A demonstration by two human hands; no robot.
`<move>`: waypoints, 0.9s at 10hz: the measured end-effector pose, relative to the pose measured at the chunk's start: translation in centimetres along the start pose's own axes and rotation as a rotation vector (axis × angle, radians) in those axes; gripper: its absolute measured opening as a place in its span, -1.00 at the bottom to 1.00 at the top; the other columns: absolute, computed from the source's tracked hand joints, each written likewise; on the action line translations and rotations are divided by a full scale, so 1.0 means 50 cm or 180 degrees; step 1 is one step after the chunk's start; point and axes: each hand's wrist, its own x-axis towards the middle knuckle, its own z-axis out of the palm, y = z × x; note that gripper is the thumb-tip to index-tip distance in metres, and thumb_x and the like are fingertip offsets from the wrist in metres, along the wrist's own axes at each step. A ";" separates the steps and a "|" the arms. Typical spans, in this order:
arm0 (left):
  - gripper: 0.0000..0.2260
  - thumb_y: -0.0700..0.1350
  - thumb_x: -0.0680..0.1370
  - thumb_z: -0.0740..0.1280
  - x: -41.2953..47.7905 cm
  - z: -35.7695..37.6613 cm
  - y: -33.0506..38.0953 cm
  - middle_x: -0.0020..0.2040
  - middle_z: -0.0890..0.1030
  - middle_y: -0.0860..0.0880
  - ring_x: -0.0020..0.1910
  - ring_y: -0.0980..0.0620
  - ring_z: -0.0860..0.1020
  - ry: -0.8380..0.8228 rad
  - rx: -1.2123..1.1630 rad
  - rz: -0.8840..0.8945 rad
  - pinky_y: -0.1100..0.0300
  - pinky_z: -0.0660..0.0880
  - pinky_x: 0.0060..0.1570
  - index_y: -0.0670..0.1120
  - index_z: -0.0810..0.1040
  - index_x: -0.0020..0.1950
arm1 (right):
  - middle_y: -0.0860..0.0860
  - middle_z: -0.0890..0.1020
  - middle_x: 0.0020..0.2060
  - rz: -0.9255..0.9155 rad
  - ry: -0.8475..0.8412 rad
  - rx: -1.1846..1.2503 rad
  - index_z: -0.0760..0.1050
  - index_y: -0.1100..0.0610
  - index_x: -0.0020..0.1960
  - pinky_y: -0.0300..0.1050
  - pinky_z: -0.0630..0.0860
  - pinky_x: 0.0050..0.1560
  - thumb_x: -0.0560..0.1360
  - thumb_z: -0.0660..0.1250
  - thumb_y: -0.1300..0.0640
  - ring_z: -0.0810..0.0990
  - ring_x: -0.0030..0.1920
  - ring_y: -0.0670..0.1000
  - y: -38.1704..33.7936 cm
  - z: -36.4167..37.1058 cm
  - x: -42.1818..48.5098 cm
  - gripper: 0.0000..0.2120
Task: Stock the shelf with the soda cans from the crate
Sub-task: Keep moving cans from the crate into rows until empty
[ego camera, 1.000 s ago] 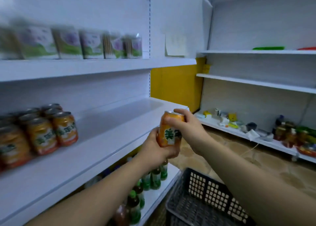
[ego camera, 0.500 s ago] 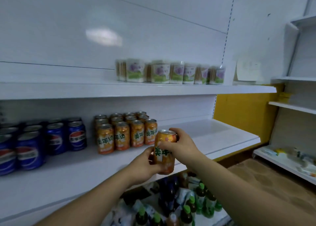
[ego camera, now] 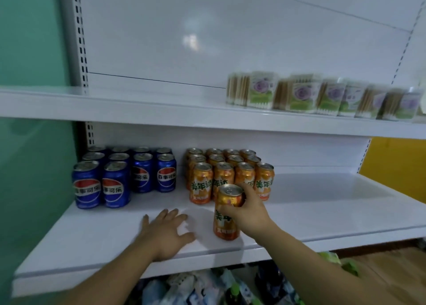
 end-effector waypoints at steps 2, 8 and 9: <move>-0.31 0.43 0.49 0.03 0.016 0.007 -0.007 0.58 -0.08 0.13 0.55 0.08 -0.13 0.0043 -0.0017 -0.0019 -0.17 -0.22 0.47 0.19 0.01 0.55 | -0.08 0.49 0.16 -0.0229 -0.0024 0.0025 0.26 -0.10 0.38 -0.14 0.45 0.09 0.39 0.51 0.09 0.51 0.18 -0.02 0.012 0.063 0.052 -0.34; -0.33 0.40 0.50 0.05 0.014 0.006 -0.004 0.58 -0.08 0.13 0.55 0.10 -0.13 0.0085 0.0022 -0.0013 -0.17 -0.21 0.47 0.19 0.01 0.55 | -0.20 0.41 0.13 -0.0593 0.0004 0.0219 0.18 -0.19 0.27 -0.25 0.35 0.15 0.48 0.45 0.12 0.40 0.16 -0.17 0.027 0.116 0.088 -0.44; -0.33 0.39 0.51 0.05 0.015 0.007 -0.003 0.58 -0.08 0.13 0.55 0.10 -0.13 0.0091 0.0011 -0.0014 -0.17 -0.22 0.47 0.19 0.01 0.55 | -0.18 0.41 0.18 -0.0534 0.0008 0.0228 0.23 -0.12 0.39 -0.22 0.36 0.17 0.47 0.45 0.09 0.40 0.18 -0.16 0.032 0.119 0.089 -0.40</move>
